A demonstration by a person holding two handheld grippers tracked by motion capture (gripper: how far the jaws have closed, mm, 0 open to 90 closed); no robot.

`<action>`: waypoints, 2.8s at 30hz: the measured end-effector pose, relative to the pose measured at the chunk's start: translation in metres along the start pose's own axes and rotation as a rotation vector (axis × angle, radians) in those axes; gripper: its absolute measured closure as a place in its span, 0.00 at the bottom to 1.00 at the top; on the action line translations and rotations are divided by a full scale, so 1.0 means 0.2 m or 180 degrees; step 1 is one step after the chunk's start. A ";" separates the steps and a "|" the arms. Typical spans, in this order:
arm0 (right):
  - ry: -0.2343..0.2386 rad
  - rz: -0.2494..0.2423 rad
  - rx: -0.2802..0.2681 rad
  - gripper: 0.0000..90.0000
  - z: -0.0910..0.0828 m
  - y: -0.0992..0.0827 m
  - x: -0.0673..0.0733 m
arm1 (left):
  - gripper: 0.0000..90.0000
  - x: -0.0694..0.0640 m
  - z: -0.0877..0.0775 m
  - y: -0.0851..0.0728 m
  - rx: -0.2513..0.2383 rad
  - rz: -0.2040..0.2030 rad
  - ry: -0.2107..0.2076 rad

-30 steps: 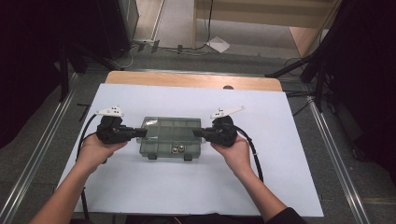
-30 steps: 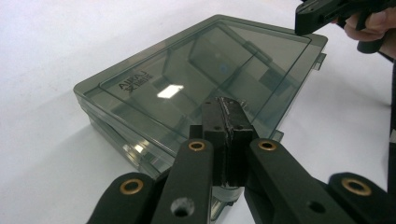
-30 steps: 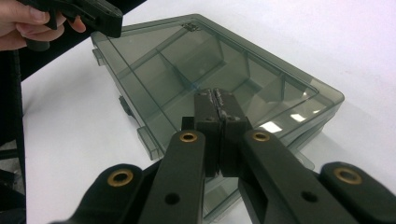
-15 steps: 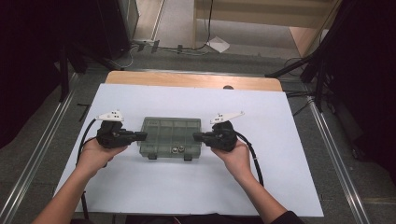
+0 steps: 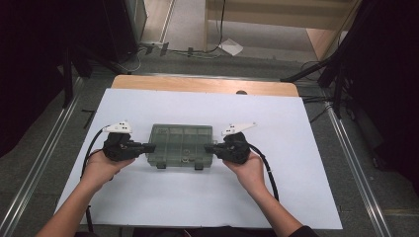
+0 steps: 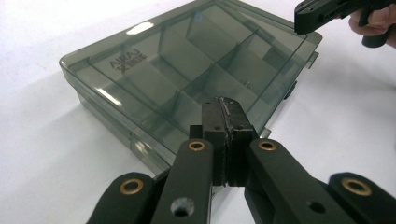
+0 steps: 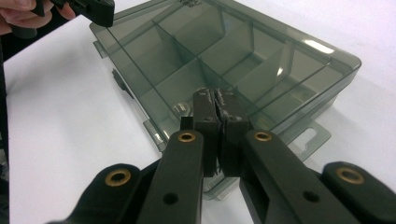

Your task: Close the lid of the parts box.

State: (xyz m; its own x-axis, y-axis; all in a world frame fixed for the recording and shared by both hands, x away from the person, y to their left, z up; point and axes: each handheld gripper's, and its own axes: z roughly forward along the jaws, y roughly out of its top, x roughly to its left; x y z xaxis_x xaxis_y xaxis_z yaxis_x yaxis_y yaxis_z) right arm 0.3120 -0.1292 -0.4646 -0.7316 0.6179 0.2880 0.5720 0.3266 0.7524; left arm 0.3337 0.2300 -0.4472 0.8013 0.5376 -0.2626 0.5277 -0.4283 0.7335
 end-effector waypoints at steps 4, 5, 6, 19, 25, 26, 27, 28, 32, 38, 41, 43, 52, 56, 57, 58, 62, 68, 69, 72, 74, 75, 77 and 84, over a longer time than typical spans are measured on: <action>-0.0018 -0.0009 0.0021 0.99 0.01 -0.02 0.00 | 1.00 0.00 0.01 -0.01 0.0039 0.0029 0.0024; -0.0018 -0.0002 0.0018 0.99 0.02 -0.02 0.00 | 1.00 0.00 0.02 -0.01 0.0031 0.0032 0.0028; -0.0020 -0.0006 0.0024 0.99 0.02 -0.02 0.00 | 1.00 0.00 0.02 -0.01 0.0034 0.0037 0.0025; -0.0030 -0.0023 0.0077 0.98 0.05 -0.05 0.00 | 1.00 0.02 0.06 -0.04 0.0106 0.0023 0.0011; -0.0019 -0.0024 0.0102 0.98 0.07 -0.06 0.00 | 1.00 0.02 0.07 -0.05 0.0118 0.0029 0.0017; -0.0020 -0.0027 0.0096 0.98 0.07 -0.06 0.00 | 1.00 0.02 0.07 -0.05 0.0109 0.0041 0.0008; -0.0016 -0.0028 0.0094 0.99 0.07 -0.07 0.00 | 1.00 0.03 0.07 -0.06 0.0087 0.0042 0.0002; -0.0016 -0.0031 0.0086 1.00 0.07 -0.07 0.00 | 1.00 0.03 0.07 -0.06 0.0078 0.0038 -0.0010; -0.0002 -0.0008 0.0078 1.00 0.06 -0.07 0.00 | 1.00 0.03 0.07 -0.06 0.0056 0.0050 -0.0001; 0.0020 -0.0088 0.0116 0.92 0.06 -0.06 0.01 | 0.99 0.02 0.08 -0.06 0.0061 0.0035 0.0016; 0.0070 -0.0067 0.0117 0.82 0.05 -0.05 0.01 | 0.98 0.01 0.07 -0.05 0.0054 0.0032 -0.0013; 0.0085 -0.0083 0.0118 0.77 0.04 -0.04 0.01 | 0.90 0.01 0.06 -0.04 0.0050 0.0036 -0.0031; 0.0186 -0.0096 0.0021 0.44 -0.02 -0.04 0.00 | 0.52 -0.04 0.05 -0.01 -0.0009 0.0206 -0.0081; 0.0208 -0.0172 0.0006 0.34 -0.03 -0.04 0.00 | 0.40 -0.06 0.04 0.00 0.0006 0.0287 -0.0049; 0.0200 -0.0175 0.0002 0.33 -0.04 -0.04 0.00 | 0.38 -0.06 0.04 0.00 0.0009 0.0283 -0.0026; 0.0172 -0.0216 0.0012 0.32 -0.04 -0.04 0.01 | 0.37 -0.07 0.04 0.00 0.0010 0.0266 -0.0016; 0.0167 -0.0335 0.0029 0.28 -0.06 -0.05 0.02 | 0.36 -0.08 0.03 0.00 0.0055 0.0284 0.0073; 0.0178 -0.0365 0.0035 0.27 -0.09 -0.06 0.04 | 0.28 -0.11 0.01 0.00 0.0075 0.0313 0.0110; 0.0179 -0.0369 0.0045 0.26 -0.10 -0.07 0.04 | 0.28 -0.11 0.01 0.00 0.0070 0.0336 0.0120; 0.0179 -0.0372 0.0040 0.25 -0.12 -0.08 0.04 | 0.28 -0.13 0.00 -0.01 0.0082 0.0375 0.0131; 0.0169 -0.0378 0.0039 0.25 -0.13 -0.09 0.04 | 0.28 -0.14 0.00 -0.01 0.0092 0.0407 0.0124; 0.0157 -0.0395 0.0037 0.25 -0.13 -0.09 0.04 | 0.28 -0.15 -0.01 -0.01 0.0094 0.0435 0.0125; 0.0149 -0.0391 0.0045 0.25 -0.14 -0.10 0.05 | 0.28 -0.16 -0.01 -0.02 0.0094 0.0484 0.0141; 0.0131 -0.0388 0.0042 0.25 -0.17 -0.13 0.05 | 0.28 -0.17 -0.02 -0.04 0.0068 0.0459 0.0131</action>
State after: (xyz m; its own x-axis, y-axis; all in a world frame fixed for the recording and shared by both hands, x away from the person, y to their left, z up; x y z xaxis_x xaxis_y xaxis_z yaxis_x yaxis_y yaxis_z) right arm 0.2779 -0.1564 -0.4602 -0.8104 0.5433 0.2192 0.4826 0.4069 0.7756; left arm 0.3007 0.2178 -0.4420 0.8573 0.4984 -0.1292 0.4142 -0.5185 0.7481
